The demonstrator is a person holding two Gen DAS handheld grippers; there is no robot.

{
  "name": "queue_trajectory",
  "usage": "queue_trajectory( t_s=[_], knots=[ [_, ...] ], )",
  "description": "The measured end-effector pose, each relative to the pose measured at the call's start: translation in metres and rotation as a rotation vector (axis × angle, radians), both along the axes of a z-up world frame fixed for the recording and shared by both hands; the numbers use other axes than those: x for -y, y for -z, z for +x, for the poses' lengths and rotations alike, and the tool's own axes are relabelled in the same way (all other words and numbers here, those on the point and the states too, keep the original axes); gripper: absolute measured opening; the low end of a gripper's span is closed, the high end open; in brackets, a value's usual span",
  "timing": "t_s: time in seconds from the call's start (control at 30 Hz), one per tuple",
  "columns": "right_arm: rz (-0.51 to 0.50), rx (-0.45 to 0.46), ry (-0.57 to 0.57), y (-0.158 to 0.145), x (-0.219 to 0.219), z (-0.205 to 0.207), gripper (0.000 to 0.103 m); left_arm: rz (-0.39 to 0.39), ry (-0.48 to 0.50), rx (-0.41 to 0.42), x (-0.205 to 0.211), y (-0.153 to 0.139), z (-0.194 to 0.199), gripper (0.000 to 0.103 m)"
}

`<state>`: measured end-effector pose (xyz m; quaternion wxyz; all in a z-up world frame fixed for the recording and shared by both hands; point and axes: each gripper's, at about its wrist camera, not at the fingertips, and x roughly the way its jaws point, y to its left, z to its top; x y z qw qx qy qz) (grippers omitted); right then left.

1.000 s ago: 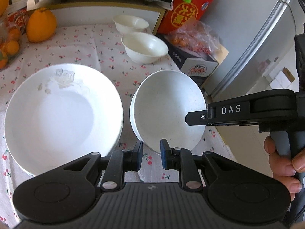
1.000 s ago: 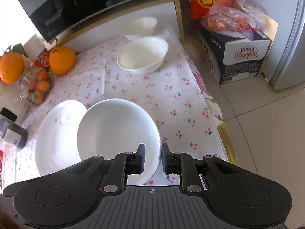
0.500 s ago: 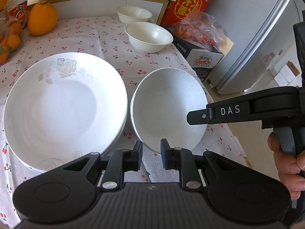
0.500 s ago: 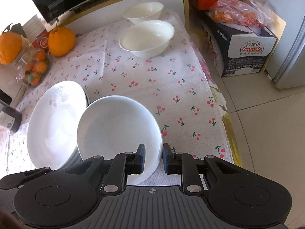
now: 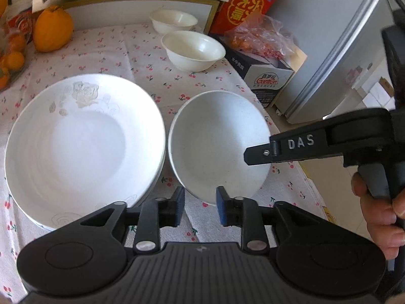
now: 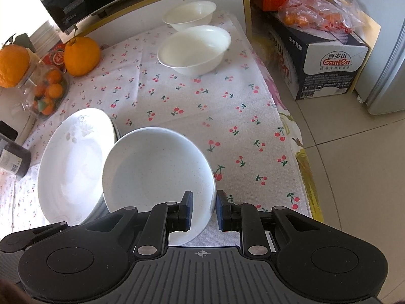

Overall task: Organize plates and bowls
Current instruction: 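Open both grippers and withdraw from the white bowl, then move both grippers to the cream bowl and close on its rim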

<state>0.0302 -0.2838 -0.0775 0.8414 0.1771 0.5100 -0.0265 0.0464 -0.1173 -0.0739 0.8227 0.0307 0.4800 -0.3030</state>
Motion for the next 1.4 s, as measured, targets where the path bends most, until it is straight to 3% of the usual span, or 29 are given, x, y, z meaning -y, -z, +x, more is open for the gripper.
queue_trajectory(
  t_s=[0.07, 0.27, 0.57, 0.73, 1.0, 1.2, 1.4],
  knots=[
    [0.015, -0.001, 0.007, -0.001, 0.001, 0.000, 0.029, -0.003, 0.015, 0.016, 0.001, -0.004, -0.002, 0.031],
    [0.047, 0.025, 0.025, -0.008, 0.007, -0.001, 0.053, -0.003, 0.047, 0.012, 0.000, -0.010, -0.003, 0.058],
    [0.099, 0.068, 0.053, -0.020, 0.022, 0.001, 0.065, -0.049, 0.044, -0.008, -0.011, -0.025, 0.004, 0.079],
    [0.133, 0.108, 0.081, -0.031, 0.037, 0.004, 0.071, -0.062, 0.020, 0.044, -0.012, -0.036, 0.013, 0.095],
    [0.188, 0.116, 0.142, -0.045, 0.057, 0.019, 0.080, -0.044, -0.067, 0.053, -0.007, -0.040, 0.042, 0.102],
    [0.185, 0.121, 0.139, -0.058, 0.059, 0.040, 0.084, 0.004, -0.098, 0.084, 0.002, -0.044, 0.066, 0.102],
    [0.212, 0.145, 0.178, -0.059, 0.068, 0.068, 0.087, -0.001, -0.133, 0.117, 0.007, -0.047, 0.092, 0.102]
  ],
)
